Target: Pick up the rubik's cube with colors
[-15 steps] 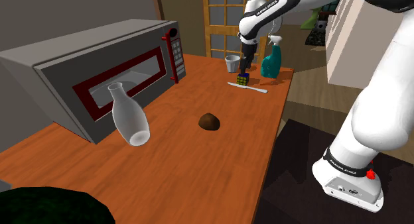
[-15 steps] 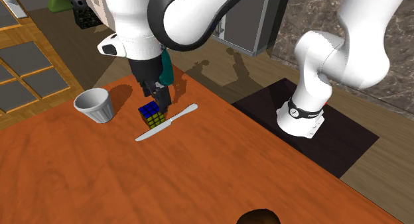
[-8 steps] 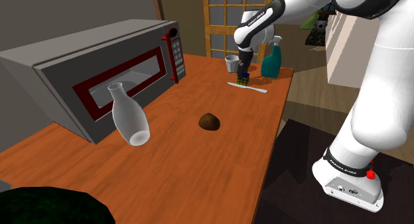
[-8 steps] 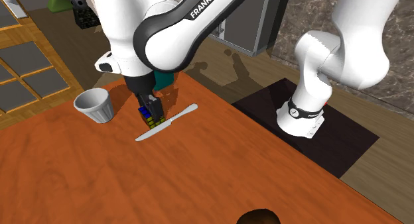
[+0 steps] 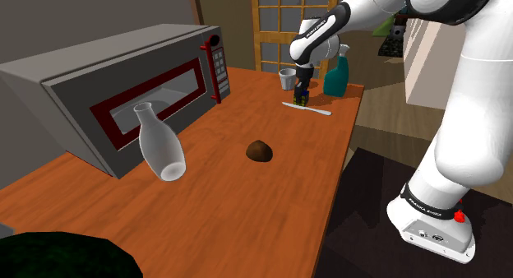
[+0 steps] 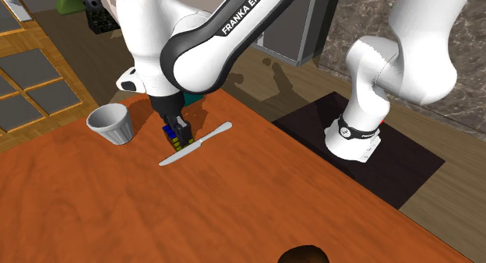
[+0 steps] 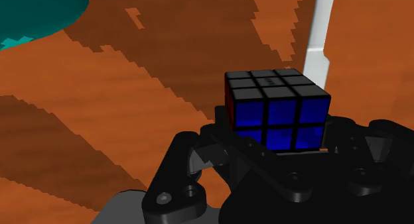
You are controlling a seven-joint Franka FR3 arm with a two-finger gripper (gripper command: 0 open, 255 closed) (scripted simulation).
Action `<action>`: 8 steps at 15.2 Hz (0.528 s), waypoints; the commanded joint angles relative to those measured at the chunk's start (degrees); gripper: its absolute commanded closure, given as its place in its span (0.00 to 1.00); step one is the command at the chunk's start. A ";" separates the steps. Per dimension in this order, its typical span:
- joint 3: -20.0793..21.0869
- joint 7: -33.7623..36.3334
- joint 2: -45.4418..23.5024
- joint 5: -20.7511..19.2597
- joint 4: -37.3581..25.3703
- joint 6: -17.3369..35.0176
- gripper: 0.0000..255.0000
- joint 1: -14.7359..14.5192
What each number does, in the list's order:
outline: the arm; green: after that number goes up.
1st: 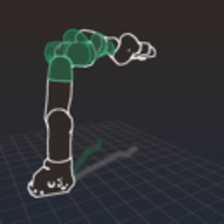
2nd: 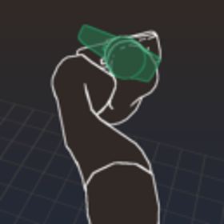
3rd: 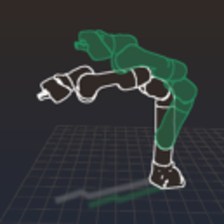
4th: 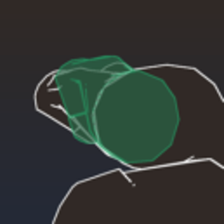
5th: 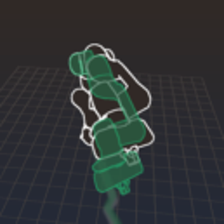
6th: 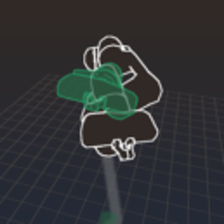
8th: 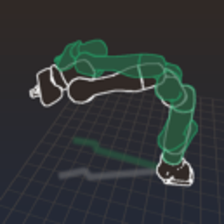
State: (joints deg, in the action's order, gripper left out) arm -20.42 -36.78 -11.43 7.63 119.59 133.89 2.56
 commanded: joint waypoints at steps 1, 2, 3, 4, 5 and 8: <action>0.04 -0.01 -0.10 0.02 0.05 0.03 1.00 -0.02; 0.05 0.03 -0.10 0.01 0.06 0.03 1.00 -0.04; 0.06 0.04 -0.11 0.02 0.06 0.04 1.00 -0.05; 0.04 0.01 -0.07 0.01 0.09 0.04 1.00 -0.03; 0.04 -0.01 -0.08 0.02 0.09 0.05 1.00 -0.02; -0.12 0.41 0.82 -0.55 -0.55 -1.42 1.00 -0.14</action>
State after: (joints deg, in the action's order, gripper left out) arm -20.49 -36.60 -10.95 7.33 119.35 133.12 2.50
